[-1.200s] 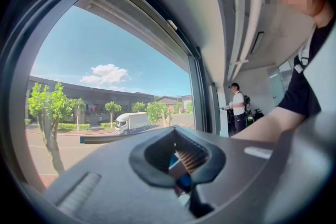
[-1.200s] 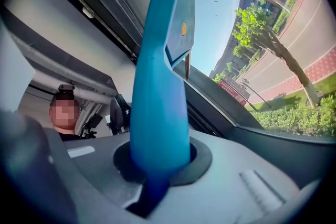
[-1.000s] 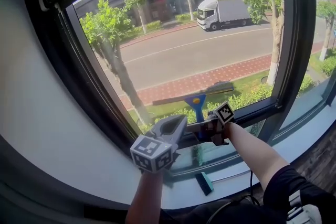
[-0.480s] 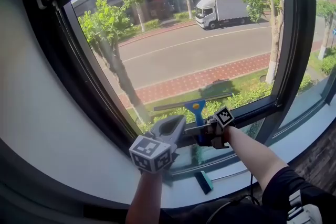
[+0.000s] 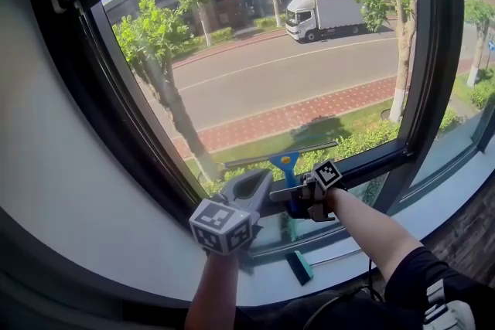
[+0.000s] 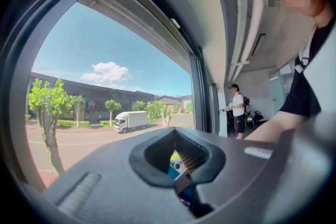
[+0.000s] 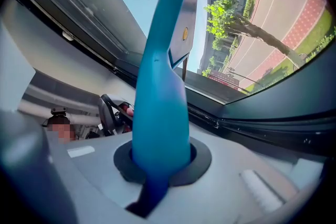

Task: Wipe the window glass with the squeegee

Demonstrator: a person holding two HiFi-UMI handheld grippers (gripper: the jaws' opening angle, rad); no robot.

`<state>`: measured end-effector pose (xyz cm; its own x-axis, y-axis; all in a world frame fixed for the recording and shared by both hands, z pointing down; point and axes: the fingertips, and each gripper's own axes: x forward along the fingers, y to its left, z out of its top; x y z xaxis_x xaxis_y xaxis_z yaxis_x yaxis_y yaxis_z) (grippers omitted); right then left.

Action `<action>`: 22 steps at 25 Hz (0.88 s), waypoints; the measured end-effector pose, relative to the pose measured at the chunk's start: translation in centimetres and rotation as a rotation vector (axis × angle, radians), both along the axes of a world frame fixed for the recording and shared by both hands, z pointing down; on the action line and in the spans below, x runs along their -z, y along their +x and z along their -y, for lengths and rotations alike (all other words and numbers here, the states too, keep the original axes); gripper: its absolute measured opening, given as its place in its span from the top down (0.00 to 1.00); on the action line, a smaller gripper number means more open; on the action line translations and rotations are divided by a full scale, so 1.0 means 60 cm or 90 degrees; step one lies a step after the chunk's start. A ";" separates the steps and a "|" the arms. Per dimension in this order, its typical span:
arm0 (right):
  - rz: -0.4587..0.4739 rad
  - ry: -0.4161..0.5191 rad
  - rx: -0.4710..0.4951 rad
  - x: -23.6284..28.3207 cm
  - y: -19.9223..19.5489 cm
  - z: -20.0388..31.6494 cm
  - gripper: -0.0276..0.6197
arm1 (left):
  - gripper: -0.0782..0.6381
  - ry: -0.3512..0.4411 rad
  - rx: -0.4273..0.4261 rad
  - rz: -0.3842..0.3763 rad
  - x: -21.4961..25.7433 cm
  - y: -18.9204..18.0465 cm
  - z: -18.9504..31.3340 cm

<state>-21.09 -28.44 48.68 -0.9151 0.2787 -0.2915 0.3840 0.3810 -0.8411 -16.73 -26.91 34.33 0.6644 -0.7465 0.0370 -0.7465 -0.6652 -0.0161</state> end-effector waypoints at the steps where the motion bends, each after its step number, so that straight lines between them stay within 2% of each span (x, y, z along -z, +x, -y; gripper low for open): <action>1: -0.004 -0.003 -0.001 -0.002 -0.001 0.000 0.93 | 0.89 -0.001 0.000 0.001 0.000 -0.001 0.000; 14: -0.077 -0.088 0.004 -0.034 -0.009 -0.001 0.94 | 0.89 0.004 0.006 0.001 0.006 -0.008 -0.009; 18: -0.089 -0.076 -0.003 -0.040 -0.011 0.000 0.95 | 0.89 0.004 0.011 -0.002 0.007 -0.013 -0.013; 22: -0.105 -0.029 -0.007 -0.049 -0.012 -0.002 0.95 | 0.89 0.002 0.018 0.000 0.005 -0.019 -0.018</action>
<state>-21.78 -28.32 51.63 -0.9547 0.2577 -0.1485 0.2344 0.3446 -0.9090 -17.89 -25.83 34.03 0.6430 -0.7651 0.0338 -0.7650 -0.6438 -0.0181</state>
